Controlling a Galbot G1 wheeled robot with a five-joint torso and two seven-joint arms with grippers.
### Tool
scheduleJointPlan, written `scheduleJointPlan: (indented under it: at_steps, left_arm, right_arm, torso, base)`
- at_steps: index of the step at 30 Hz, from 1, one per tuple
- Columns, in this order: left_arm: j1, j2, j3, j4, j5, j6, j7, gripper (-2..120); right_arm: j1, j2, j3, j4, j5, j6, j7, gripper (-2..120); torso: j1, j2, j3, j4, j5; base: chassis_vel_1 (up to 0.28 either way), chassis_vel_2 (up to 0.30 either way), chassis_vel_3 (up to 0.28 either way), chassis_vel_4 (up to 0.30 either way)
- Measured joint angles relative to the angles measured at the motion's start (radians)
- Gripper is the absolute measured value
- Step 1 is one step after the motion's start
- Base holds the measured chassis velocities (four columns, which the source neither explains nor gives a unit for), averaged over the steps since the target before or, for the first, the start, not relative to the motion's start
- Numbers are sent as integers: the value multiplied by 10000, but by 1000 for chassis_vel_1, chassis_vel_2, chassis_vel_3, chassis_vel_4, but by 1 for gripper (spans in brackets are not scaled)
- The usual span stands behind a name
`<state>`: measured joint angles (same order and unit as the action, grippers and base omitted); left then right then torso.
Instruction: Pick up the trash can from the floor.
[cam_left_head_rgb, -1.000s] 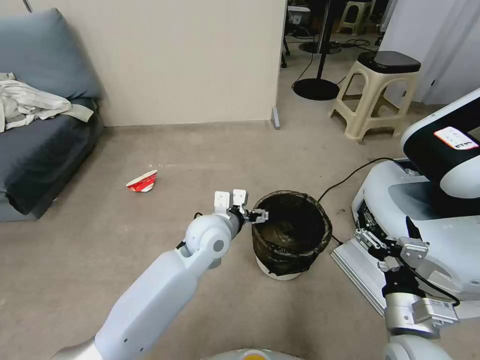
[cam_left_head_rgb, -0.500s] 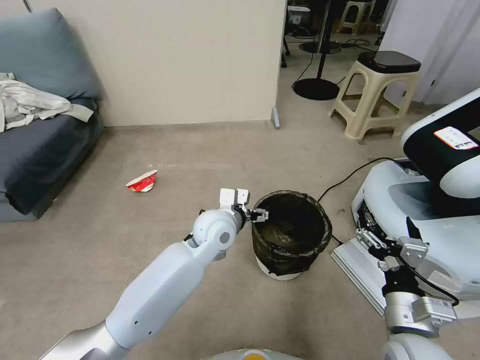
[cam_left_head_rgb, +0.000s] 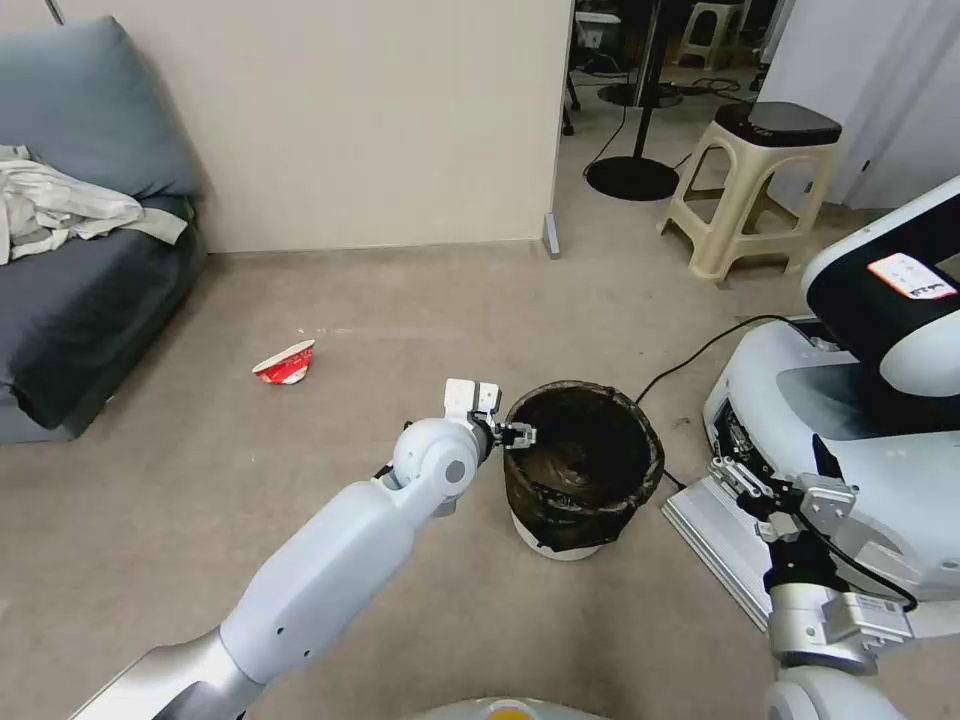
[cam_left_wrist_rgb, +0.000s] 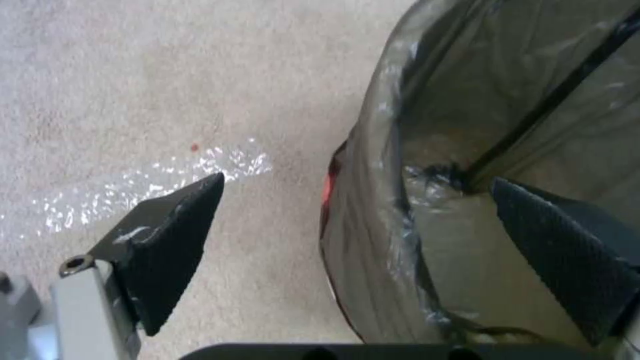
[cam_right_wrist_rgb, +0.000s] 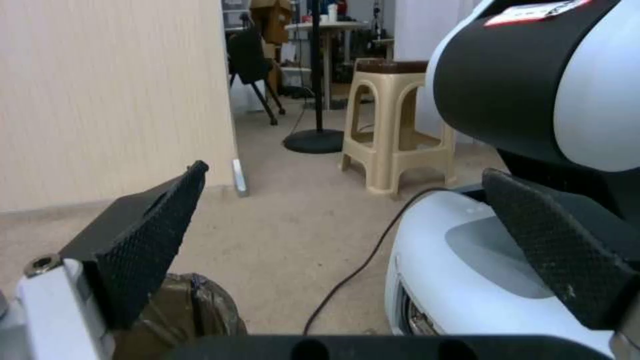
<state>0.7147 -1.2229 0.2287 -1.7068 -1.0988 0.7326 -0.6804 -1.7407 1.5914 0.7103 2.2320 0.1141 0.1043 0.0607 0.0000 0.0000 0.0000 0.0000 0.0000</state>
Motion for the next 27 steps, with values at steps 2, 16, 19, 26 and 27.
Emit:
scheduleJointPlan:
  at_steps: [2,16,19,26,27]
  left_arm:
    - [-9,-38,41,91,-42,0,-47,97]
    - [-36,-203,356,679,-273,0,-364,65]
    - [-37,-221,395,751,-290,0,-398,57]
    - [-44,-361,461,905,-370,-9,-579,31]
    - [-44,-361,461,905,-370,-9,-579,31]
  right_arm:
    - [4,0,-2,-26,0,0,8,100]
    - [42,0,-23,-117,-8,6,27,100]
    - [44,0,-23,-131,-9,13,30,100]
    - [46,0,-21,-139,-10,26,42,100]
    - [46,0,-21,-139,-10,26,42,100]
  torso:
    - [0,0,-1,0,0]
    - [0,0,0,0,0]
    - [0,0,-1,-1,1]
    - [0,0,-2,1,2]
    - [0,0,-2,1,2]
  base:
    - [0,0,0,0]
    - [0,0,0,0]
    - [0,0,0,0]
    - [0,0,0,0]
    - [0,0,0,0]
